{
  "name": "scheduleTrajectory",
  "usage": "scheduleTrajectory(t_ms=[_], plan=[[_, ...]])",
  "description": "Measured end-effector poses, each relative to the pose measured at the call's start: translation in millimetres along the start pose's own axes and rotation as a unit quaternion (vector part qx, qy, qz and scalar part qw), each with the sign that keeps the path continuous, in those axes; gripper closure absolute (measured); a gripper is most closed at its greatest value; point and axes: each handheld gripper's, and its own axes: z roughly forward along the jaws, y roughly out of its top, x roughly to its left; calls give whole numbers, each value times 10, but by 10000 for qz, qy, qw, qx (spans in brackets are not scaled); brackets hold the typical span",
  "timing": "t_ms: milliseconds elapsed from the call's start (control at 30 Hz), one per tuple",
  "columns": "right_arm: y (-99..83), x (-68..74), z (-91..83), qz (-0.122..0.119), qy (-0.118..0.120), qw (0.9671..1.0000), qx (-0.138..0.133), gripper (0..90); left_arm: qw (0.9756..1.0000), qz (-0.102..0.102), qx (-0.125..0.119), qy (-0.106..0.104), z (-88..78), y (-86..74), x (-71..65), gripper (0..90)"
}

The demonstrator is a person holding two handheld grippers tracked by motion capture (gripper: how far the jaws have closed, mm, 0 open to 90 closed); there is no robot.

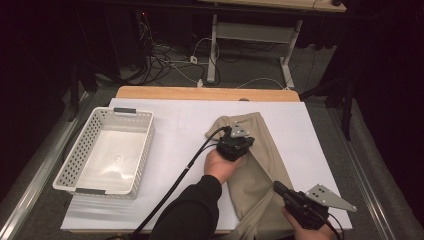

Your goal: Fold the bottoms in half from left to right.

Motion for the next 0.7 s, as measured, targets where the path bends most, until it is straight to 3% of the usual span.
scheduleTrajectory(t_ms=[133, 267, 367, 467, 600, 700], plan=[[-76, -184, -74, 168, -171, 9997, 43, 900, 9999, 79, 55, -86, 196, 22, -59, 852], [-137, -352, -117, 309, -389, 9987, 64, 900, 9998, -1, 148, -105, 345, -23, -86, 843], [-240, -475, -101, 462, -481, 9976, 205, 900, 9992, -155, 334, -143, 349, -49, -78, 673], [-302, -534, -78, 598, -500, 9965, 310, 900, 9991, -154, 373, -118, 213, -97, -47, 534], [-298, -533, -86, 568, -532, 9965, 310, 900, 9991, -275, 255, -220, -95, -239, 5, 490], [-311, -529, -88, 567, -573, 9960, 373, 900, 9982, -296, 362, -374, -310, -418, -33, 491]])
